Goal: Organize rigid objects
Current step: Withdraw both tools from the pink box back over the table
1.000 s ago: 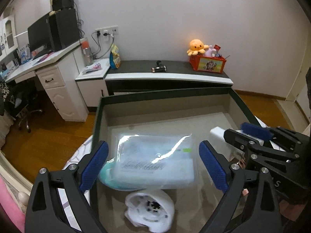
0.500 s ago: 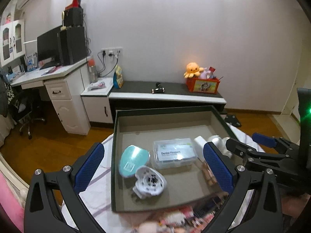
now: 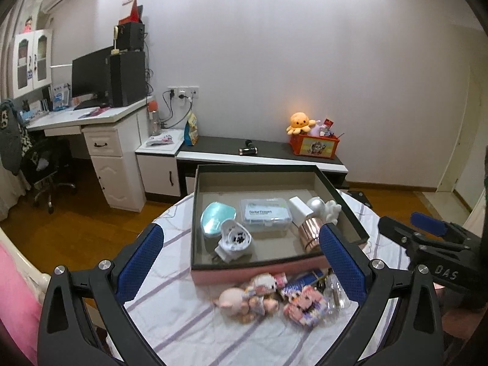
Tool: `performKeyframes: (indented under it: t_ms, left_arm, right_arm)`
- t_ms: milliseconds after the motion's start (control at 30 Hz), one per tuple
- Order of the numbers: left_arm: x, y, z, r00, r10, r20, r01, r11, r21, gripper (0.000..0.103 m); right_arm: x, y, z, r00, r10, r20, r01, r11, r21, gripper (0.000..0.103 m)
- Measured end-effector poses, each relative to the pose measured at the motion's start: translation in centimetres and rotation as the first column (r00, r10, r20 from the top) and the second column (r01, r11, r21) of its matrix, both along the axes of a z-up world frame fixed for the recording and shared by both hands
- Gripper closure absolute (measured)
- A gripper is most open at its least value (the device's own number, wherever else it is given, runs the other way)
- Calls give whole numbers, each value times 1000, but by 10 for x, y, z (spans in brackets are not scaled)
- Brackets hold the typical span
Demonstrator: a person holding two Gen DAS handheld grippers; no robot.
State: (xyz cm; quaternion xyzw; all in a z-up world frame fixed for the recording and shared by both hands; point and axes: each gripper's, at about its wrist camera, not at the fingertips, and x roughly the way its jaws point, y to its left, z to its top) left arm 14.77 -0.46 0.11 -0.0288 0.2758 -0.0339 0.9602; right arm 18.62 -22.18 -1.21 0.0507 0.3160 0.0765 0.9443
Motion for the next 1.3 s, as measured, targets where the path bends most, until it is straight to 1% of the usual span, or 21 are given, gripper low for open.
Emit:
performKeyframes:
  t_ms: [167, 333, 567, 767, 933, 1300]
  left_arm:
    - [-27, -2, 3, 1000, 11, 19, -11, 1000, 12, 0]
    - [-50, 0, 5, 999, 19, 32, -19, 1000, 11, 0]
    - [-75, 3, -10, 1000, 25, -2, -25, 1000, -3, 0]
    - [-90, 4, -21, 999, 26, -30, -27, 1000, -14, 0]
    - [-96, 2, -20, 999, 25, -25, -26, 1000, -15, 0]
    - [-99, 0, -21, 999, 23, -28, -23, 1000, -17, 0]
  right_arm:
    - [-30, 1, 6, 999, -17, 39, 17, 1000, -3, 14]
    - [-60, 2, 5, 997, -34, 64, 35, 999, -11, 14]
    - [-89, 4, -8, 998, -46, 45, 47, 998, -32, 14]
    - [-98, 4, -8, 998, -50, 43, 52, 998, -37, 14]
    - [-102, 4, -5, 997, -47, 53, 49, 998, -37, 14]
    - [-104, 6, -8, 998, -42, 44, 43, 998, -37, 14]
